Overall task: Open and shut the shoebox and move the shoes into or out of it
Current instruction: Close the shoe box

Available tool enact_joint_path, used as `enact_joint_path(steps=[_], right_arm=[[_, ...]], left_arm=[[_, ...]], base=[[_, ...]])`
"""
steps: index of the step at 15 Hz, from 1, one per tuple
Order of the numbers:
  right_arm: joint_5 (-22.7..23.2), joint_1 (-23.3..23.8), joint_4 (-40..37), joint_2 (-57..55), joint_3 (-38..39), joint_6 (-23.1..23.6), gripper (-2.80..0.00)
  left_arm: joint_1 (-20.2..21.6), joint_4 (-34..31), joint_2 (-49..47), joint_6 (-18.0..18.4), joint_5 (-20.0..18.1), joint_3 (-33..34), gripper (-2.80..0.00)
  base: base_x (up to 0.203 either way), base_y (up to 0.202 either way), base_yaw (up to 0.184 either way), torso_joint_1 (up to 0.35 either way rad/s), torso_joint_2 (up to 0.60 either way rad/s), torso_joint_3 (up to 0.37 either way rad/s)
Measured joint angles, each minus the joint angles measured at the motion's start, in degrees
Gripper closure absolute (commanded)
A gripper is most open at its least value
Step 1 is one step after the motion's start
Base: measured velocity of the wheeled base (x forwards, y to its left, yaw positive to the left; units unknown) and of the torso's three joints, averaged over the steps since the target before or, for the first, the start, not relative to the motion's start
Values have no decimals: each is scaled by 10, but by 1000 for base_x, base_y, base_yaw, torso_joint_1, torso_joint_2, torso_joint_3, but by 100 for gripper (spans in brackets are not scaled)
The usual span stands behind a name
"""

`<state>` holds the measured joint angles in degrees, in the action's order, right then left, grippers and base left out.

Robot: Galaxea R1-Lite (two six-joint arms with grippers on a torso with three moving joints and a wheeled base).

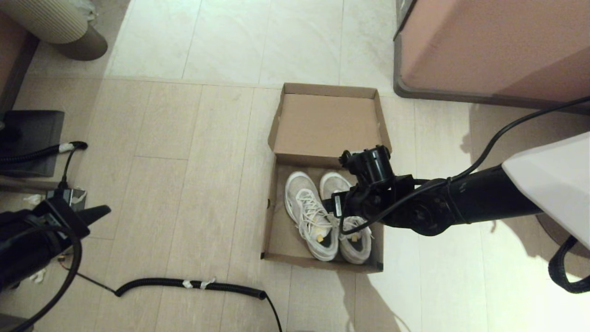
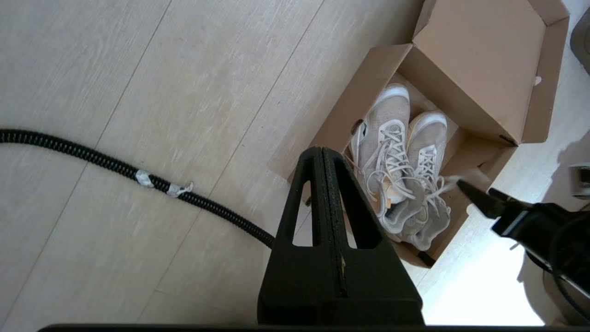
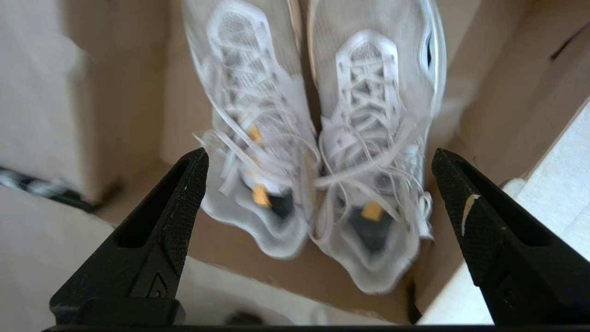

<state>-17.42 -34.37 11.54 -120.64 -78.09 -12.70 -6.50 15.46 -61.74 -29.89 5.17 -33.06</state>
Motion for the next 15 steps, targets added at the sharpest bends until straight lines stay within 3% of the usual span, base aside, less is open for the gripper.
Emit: enact_joint_path(steps=[3, 7, 12, 15], right_arm=[[-49, -2, 4, -23, -24, 22, -280], [-53, -20, 15, 21, 5, -7, -280], [-65, -31, 17, 226, 197, -23, -280], [-69, -6, 18, 381, 344, -27, -280]], left_arm=[[0, -1, -6, 19, 5, 2, 0], [2, -1, -4, 20, 9, 9, 0], [4, -1, 32, 19, 25, 54, 0], [6, 10, 23, -17, 27, 89, 0]], base=[[0, 0, 0, 0, 0, 0], [0, 0, 0, 0, 0, 0], [0, 0, 0, 0, 0, 0], [0, 0, 0, 0, 0, 0]])
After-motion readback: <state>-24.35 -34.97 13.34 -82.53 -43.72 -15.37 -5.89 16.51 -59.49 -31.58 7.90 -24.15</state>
